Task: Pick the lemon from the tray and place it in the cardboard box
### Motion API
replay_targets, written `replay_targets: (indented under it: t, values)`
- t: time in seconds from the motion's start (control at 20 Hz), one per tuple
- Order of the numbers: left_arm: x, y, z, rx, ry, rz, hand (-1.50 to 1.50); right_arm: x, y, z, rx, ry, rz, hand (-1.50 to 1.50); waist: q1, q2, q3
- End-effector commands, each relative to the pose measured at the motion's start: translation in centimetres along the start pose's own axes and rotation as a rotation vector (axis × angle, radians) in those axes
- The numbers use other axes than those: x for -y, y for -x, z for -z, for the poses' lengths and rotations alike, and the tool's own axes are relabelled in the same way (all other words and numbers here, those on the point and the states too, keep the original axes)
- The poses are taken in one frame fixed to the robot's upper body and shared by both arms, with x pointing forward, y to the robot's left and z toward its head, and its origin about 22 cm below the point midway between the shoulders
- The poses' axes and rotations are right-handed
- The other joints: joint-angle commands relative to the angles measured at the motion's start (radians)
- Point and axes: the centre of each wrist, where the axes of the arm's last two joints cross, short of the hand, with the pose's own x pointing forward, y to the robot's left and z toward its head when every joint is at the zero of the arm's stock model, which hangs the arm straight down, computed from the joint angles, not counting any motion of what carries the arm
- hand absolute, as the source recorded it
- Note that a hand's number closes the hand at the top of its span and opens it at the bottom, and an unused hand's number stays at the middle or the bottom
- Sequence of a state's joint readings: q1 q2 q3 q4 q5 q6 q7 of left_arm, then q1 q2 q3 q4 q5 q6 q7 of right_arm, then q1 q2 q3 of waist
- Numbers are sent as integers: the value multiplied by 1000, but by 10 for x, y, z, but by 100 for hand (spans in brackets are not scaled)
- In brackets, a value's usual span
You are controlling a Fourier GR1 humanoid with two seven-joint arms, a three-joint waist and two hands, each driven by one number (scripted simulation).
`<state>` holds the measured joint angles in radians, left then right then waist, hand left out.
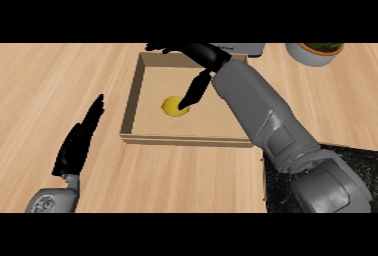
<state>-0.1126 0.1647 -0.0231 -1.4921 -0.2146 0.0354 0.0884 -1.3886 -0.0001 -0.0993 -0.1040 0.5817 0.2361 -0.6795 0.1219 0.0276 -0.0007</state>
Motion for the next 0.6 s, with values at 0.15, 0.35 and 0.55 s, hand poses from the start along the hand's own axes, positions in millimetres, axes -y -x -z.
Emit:
replay_targets:
  t: [0.15, 0.35, 0.55]
  values:
    - [3, 0, -2, -6, -21, -10, 0, 3, 0, -1, 40, 173, 310, -150, -20, 13, 1]
    - [-1, 9, -15, 2, -33, -8, 0, 38, 1, -18, 22, 293, 414, -150, -11, 13, 0]
    - [-4, -1, -6, 18, -34, -12, 0, 85, 3, -50, -26, 395, 414, -150, -12, 24, 1]
